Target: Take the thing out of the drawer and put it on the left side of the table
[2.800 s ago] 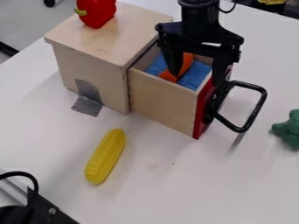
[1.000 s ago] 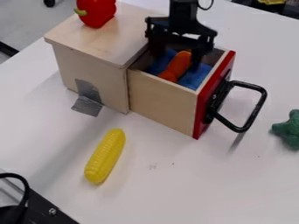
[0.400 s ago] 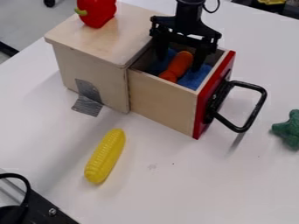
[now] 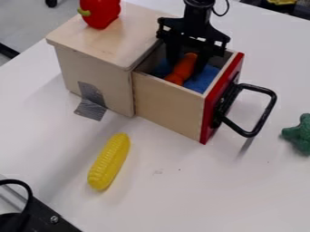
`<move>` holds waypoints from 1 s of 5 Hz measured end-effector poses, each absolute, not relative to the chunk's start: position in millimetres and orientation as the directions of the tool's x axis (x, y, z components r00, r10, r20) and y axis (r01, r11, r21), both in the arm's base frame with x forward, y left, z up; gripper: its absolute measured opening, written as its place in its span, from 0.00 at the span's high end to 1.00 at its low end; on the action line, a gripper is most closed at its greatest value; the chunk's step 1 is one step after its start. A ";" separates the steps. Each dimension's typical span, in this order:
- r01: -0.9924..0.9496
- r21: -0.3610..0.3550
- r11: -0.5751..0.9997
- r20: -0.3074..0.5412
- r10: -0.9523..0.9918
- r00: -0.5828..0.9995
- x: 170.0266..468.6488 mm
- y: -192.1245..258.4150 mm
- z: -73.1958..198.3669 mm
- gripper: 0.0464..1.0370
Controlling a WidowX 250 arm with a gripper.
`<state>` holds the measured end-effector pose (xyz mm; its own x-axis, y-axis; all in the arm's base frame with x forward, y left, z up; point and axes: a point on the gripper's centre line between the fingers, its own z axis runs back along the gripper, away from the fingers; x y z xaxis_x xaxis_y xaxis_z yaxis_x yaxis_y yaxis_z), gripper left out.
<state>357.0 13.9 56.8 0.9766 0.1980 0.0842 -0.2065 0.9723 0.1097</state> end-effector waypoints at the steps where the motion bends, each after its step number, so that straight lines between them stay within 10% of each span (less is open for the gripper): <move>1: -0.191 0.110 0.976 0.101 0.180 0.978 356.8 10.0 57.0 0.72; 5: -0.212 0.005 0.977 0.244 0.205 0.948 341.8 -4.2 141.8 0.99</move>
